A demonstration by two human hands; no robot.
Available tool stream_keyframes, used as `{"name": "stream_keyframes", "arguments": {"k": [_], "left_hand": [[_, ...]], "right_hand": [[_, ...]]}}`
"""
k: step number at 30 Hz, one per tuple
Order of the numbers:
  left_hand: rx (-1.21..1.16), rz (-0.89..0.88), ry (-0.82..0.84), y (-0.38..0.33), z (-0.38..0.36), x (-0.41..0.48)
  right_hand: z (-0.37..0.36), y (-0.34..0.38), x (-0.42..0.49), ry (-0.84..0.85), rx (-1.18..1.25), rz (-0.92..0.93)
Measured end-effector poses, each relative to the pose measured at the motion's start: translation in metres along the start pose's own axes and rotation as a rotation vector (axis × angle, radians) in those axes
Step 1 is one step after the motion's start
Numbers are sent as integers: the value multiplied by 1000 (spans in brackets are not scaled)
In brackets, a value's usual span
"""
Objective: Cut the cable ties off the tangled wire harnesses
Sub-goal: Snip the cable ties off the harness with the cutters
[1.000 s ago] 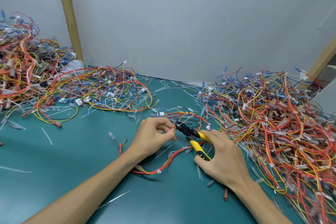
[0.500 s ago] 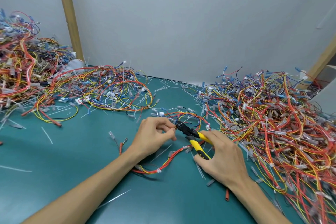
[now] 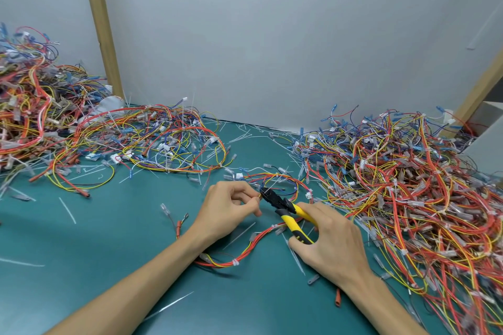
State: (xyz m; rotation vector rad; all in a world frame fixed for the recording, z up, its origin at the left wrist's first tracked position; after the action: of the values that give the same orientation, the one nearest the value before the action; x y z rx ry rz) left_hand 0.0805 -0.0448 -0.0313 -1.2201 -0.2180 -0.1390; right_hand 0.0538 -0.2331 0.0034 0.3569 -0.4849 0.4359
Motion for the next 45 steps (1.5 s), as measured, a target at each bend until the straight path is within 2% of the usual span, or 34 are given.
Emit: {"name": "stream_keyframes", "arguments": {"k": [25,45], "left_hand": [[-22,8,5,-2,1,-1],[-26,5,8,-2,0,-1]], "right_hand": [[-5,-2,-1,49,40,-49],[2,0,0,-35,47,6]]}}
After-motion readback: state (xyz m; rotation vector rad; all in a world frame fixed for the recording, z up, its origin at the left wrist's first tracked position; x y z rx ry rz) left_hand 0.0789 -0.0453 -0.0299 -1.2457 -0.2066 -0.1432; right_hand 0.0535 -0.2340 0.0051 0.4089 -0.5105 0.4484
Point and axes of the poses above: each hand's wrist, its own x-axis towards the middle knuckle, its own z-axis out of the back of the hand, y = z × x, the point moved 10 cm from there along x, towards the middle knuckle, and after that the axes turned 3 degrees about x, right-handed, at the moved point
